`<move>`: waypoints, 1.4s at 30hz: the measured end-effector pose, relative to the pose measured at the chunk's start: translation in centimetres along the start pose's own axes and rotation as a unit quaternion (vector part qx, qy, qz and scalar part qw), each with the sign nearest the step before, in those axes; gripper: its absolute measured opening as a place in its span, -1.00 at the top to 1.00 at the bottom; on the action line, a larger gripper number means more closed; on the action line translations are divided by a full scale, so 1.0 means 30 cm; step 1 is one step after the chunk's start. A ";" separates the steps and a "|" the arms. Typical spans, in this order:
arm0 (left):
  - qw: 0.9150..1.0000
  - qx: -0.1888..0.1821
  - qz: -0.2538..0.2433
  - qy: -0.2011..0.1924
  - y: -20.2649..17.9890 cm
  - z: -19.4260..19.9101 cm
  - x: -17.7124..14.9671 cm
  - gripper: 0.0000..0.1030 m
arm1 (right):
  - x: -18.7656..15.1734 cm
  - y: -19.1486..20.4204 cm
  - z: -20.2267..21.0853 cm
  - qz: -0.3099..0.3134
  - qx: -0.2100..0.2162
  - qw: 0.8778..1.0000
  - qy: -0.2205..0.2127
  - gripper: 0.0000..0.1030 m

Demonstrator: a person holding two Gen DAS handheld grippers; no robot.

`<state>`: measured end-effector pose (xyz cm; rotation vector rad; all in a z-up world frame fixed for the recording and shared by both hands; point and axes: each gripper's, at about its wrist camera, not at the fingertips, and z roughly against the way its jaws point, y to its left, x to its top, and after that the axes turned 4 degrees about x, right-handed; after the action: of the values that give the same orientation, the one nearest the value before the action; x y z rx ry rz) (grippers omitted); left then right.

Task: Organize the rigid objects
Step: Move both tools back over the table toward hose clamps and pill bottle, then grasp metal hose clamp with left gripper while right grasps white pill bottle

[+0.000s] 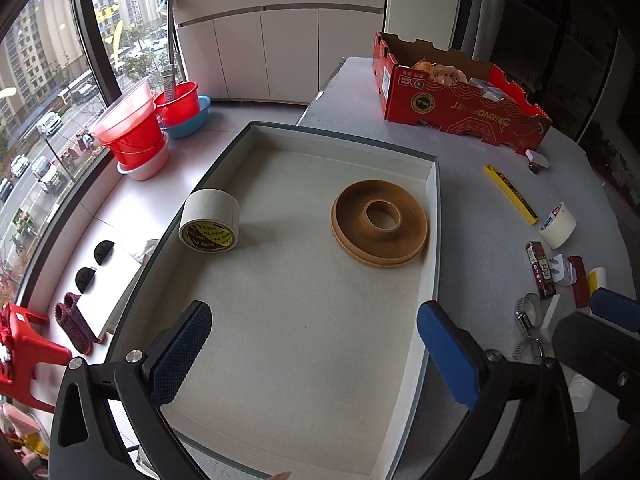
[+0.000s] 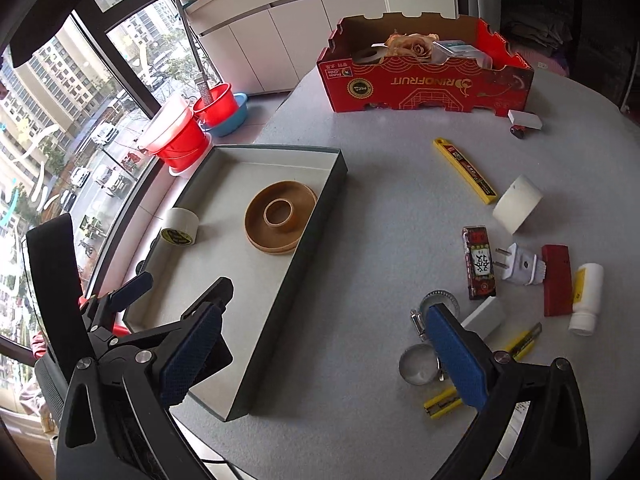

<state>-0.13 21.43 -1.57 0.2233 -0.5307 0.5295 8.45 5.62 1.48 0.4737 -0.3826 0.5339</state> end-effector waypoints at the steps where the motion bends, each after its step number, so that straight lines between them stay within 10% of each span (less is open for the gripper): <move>1: 1.000 -0.002 -0.004 0.001 -0.017 0.009 -0.011 -0.99 | -0.016 -0.018 0.021 -0.005 0.000 1.000 -0.003 -0.99; 24: 0.990 -0.008 -0.137 0.022 -0.486 0.067 -0.238 -0.99 | -0.534 -0.582 0.246 -0.176 -0.053 0.983 -0.019 -0.99; 42: 0.994 -0.011 -0.093 0.050 -0.539 -0.088 -0.145 -1.00 | -0.505 -0.600 0.215 -0.161 -0.053 0.985 -0.019 -0.99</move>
<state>6.41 6.85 -7.21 0.2214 -0.4130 0.3504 5.10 -17.32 -6.08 0.4330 -0.3601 0.1914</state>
